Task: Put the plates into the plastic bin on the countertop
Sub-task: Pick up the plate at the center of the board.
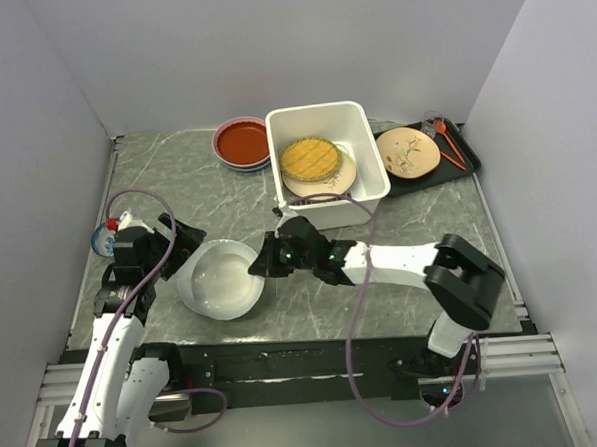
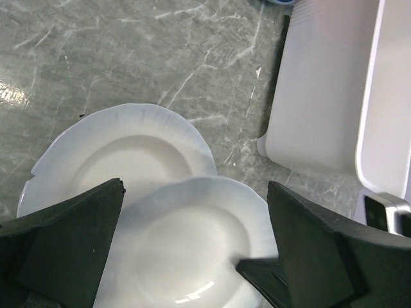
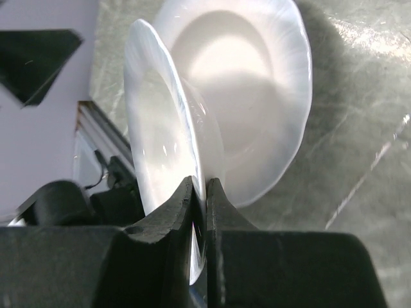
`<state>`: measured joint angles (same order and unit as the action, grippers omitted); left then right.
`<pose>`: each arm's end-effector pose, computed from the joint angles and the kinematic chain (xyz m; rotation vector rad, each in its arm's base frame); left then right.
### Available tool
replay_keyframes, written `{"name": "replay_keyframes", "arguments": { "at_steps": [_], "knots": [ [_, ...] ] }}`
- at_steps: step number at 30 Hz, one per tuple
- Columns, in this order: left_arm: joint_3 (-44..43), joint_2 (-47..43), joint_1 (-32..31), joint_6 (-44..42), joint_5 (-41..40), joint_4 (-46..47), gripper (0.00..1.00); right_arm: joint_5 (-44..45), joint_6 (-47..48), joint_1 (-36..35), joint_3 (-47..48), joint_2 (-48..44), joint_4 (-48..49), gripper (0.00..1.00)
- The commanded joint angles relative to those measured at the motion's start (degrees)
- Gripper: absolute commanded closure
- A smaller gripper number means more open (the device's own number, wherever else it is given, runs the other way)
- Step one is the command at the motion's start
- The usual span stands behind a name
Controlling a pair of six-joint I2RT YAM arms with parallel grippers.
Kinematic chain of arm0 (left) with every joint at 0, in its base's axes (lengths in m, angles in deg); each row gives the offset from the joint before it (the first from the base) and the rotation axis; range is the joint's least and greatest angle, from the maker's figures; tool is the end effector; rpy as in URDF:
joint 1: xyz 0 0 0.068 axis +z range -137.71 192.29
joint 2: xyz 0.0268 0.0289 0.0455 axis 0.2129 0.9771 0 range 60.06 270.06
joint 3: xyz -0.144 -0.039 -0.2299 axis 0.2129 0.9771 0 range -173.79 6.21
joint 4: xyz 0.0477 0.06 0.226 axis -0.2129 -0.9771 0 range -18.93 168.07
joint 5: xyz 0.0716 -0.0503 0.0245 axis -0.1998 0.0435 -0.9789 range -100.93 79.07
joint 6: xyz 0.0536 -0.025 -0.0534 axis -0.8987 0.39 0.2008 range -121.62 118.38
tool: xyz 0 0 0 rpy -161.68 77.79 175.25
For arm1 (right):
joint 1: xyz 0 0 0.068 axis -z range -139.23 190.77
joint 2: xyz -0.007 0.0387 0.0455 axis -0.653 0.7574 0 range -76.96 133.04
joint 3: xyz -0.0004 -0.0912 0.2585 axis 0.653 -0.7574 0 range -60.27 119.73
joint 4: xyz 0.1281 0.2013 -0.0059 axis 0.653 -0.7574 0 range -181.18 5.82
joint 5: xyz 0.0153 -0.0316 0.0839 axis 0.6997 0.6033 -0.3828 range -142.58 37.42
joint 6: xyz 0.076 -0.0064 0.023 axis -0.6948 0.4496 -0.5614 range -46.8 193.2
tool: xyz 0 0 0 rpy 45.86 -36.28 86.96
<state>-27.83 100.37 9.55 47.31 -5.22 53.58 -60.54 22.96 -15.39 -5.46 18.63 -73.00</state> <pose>0.1652 -0.0147 0.2479 -0.7948 2.0210 -0.6355 0.2012 0.3171 0.2088 -0.2158 2.3363 1.1903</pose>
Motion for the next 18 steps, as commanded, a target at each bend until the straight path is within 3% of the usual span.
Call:
{"name": "replay_keyframes", "arguments": {
  "at_steps": [1,10,18],
  "knots": [
    [-3.57,-1.12,-0.16,-0.76,-1.05,0.14,0.01,3.65,-0.74,-0.97,-1.8,-10.84,3.5,1.0],
    [-5.6,1.17,-0.16,-1.91,-1.58,0.32,0.01,9.63,-0.56,-2.11,-6.64,-23.15,-1.95,1.0],
    [-6.38,-0.06,-0.16,-1.29,-2.11,-3.1,0.01,14.56,3.83,-2.02,-2.96,-27.65,-8.8,1.0]
  ]
}}
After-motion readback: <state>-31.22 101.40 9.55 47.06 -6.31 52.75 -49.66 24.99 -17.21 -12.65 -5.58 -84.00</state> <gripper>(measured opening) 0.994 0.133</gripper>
